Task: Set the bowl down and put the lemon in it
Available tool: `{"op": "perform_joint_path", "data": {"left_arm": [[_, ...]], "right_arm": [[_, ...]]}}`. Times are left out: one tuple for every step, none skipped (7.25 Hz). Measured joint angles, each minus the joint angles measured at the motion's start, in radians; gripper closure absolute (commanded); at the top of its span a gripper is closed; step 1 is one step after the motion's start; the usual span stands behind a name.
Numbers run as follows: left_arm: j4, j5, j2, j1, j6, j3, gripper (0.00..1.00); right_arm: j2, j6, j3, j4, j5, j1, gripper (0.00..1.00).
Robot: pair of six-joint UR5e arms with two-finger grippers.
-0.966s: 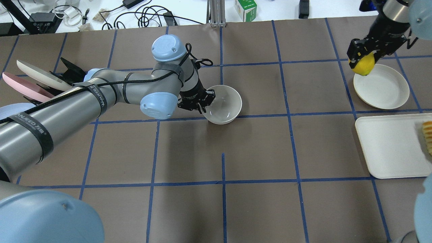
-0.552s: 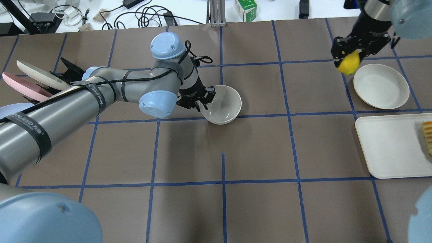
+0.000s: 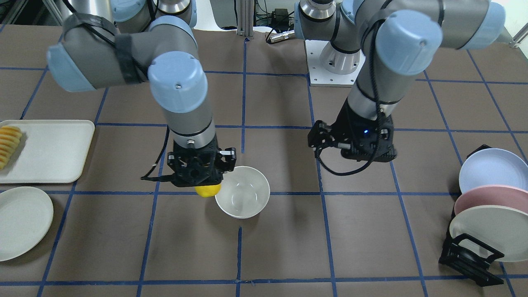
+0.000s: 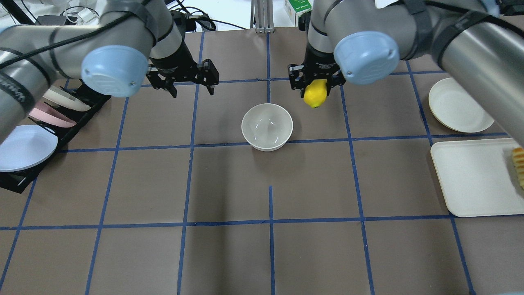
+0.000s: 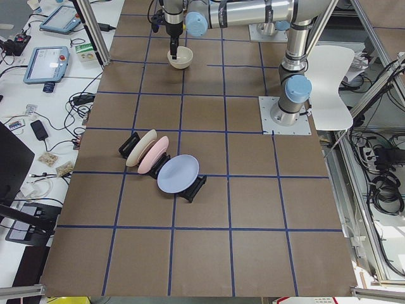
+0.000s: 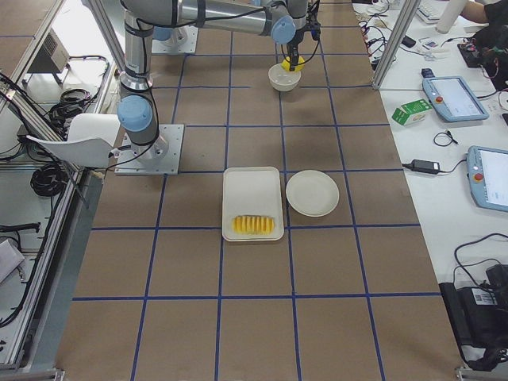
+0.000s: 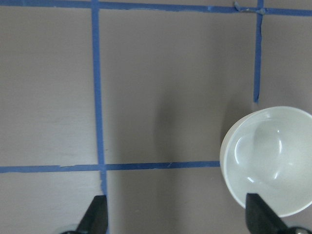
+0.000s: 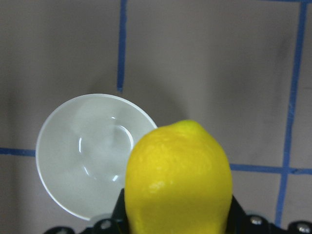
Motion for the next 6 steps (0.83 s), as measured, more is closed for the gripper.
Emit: {"op": "perform_joint_path", "data": {"left_arm": [[-0.060,0.001,0.058,0.028,0.041,0.003,0.00],[-0.089,0.003,0.105,0.037,0.056,-0.001,0.00],[-0.100,0.011,0.132,0.038,0.061,-0.007,0.00],[-0.106,0.018,0.145,0.043,0.063,-0.005,0.00],[-0.109,0.021,0.145,0.049,0.064,0.002,0.00],[-0.111,0.033,0.137,0.048,0.063,0.005,0.00]], "right_arm": [[0.042,0.015,0.000,-0.042,-0.002,0.041,0.87],[0.085,0.021,0.002,-0.083,-0.005,0.064,0.87],[0.125,0.020,0.003,-0.128,-0.006,0.074,0.86],[0.161,0.017,0.006,-0.159,-0.004,0.077,0.80],[0.185,0.014,0.008,-0.171,-0.003,0.079,0.75],[0.200,0.011,0.015,-0.175,-0.003,0.081,0.66]]}}
